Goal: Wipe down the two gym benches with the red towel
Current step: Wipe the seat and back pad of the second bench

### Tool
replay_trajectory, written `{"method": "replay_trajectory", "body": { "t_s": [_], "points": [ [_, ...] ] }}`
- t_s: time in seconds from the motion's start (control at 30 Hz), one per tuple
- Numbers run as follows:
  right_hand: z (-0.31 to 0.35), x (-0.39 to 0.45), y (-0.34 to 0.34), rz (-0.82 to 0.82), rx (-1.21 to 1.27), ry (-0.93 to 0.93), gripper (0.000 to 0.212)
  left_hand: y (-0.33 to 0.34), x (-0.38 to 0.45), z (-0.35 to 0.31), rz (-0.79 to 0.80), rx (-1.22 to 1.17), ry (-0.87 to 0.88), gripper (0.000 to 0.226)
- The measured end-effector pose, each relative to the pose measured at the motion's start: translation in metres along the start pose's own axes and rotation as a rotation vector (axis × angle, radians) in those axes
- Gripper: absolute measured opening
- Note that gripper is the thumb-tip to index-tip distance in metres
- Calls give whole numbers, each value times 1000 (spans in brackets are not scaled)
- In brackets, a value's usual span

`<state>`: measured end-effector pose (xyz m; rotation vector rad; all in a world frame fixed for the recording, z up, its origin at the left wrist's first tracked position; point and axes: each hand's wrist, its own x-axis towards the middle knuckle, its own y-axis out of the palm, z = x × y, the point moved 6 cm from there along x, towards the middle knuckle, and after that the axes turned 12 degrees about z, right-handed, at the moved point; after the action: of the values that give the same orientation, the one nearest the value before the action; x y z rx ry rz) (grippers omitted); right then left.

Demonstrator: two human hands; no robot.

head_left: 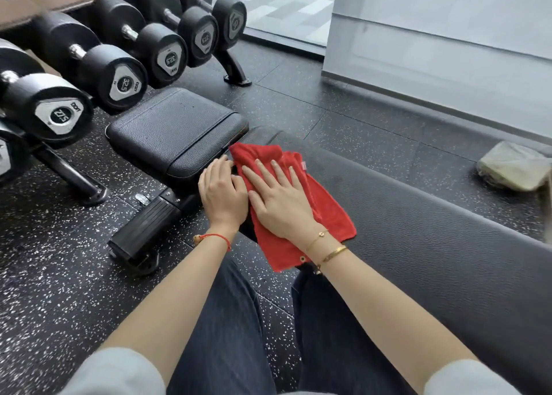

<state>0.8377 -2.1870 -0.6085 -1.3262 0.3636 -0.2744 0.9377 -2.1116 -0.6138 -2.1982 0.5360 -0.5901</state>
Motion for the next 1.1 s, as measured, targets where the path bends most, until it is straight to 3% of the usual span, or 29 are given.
{"method": "replay_trajectory", "body": {
  "t_s": [0.2, 0.4, 0.47, 0.67, 0.83, 1.0, 1.1],
  "points": [
    [-66, -70, -7, -22, -13, 123, 52, -1, -3, -2, -5, 13, 30, 35],
    [-135, -56, -29, -23, 91, 475, 52, 1, -1, -6, 55, 113, 53, 35],
    [-122, -55, -26, -11, 87, 465, 53, 1, 0, -7, 76, 142, 56, 35],
    [-82, -127, -6, 17, -8, 207, 53, 7, 0, -14, 162, 211, 73, 40],
    [-138, -160, -14, -3, 39, 337, 51, 14, -12, -47, 193, 102, 181, 40],
    [-179, -127, -31, -34, 94, 548, 52, 37, -30, -79, 255, 78, 253, 36],
    [-165, -119, -29, -7, 74, 479, 53, 42, -32, -81, 248, 131, 258, 36]
  ]
}}
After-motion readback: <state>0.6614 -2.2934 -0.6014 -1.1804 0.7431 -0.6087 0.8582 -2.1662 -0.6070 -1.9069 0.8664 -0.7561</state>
